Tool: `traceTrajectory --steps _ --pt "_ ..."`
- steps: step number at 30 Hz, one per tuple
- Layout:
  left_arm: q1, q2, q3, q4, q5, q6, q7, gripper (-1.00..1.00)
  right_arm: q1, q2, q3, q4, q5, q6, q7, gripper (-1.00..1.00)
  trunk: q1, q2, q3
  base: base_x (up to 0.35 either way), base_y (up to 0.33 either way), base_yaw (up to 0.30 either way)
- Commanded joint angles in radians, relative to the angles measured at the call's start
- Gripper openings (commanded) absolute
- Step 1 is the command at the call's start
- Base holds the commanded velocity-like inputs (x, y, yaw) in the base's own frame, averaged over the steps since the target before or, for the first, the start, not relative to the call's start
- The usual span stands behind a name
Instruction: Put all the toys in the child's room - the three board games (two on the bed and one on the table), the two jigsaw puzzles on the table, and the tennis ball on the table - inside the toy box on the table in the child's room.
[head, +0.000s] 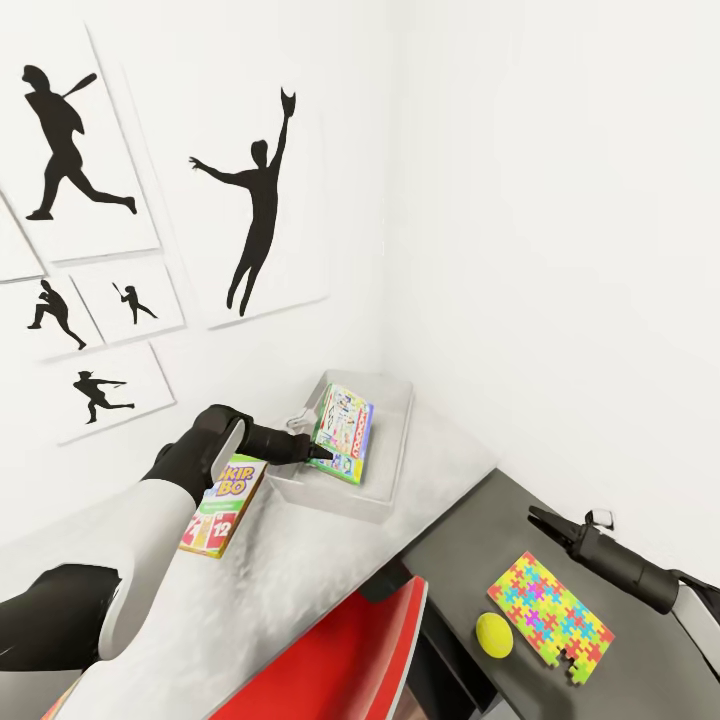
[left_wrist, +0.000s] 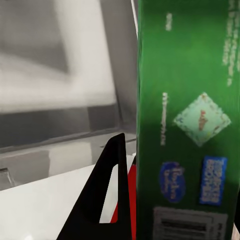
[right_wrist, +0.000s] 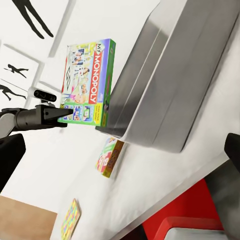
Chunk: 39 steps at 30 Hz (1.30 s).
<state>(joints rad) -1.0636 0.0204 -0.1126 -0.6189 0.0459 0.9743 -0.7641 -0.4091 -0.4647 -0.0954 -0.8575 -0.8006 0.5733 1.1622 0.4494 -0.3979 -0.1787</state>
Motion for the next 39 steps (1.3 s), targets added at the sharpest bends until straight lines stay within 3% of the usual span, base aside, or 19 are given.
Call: traceTrajectory --steps 1,18,19,39 --pt "-0.001 0.001 -0.004 -0.001 0.005 0.006 0.0 -1.0 -0.001 0.0 0.0 0.0 -0.006 0.008 0.001 1.0 0.001 -0.002 -0.002 0.0 0.0 0.0" --pt "-0.001 0.0 -0.004 -0.001 0.005 0.006 0.0 -1.0 -0.001 -0.002 0.0 0.0 -0.006 0.008 0.001 1.0 0.001 -0.002 -0.002 0.0 0.0 0.0" --pt "-0.001 0.001 -0.004 -0.001 0.005 0.005 0.0 1.0 -0.001 -0.002 0.0 0.0 -0.006 0.008 0.001 1.0 0.001 -0.002 -0.002 0.0 0.0 0.0" --pt "-0.001 0.001 -0.004 -0.001 0.005 0.004 0.0 1.0 -0.001 -0.002 0.0 0.0 -0.006 0.011 0.001 1.0 0.001 -0.002 -0.002 0.0 0.0 0.0"
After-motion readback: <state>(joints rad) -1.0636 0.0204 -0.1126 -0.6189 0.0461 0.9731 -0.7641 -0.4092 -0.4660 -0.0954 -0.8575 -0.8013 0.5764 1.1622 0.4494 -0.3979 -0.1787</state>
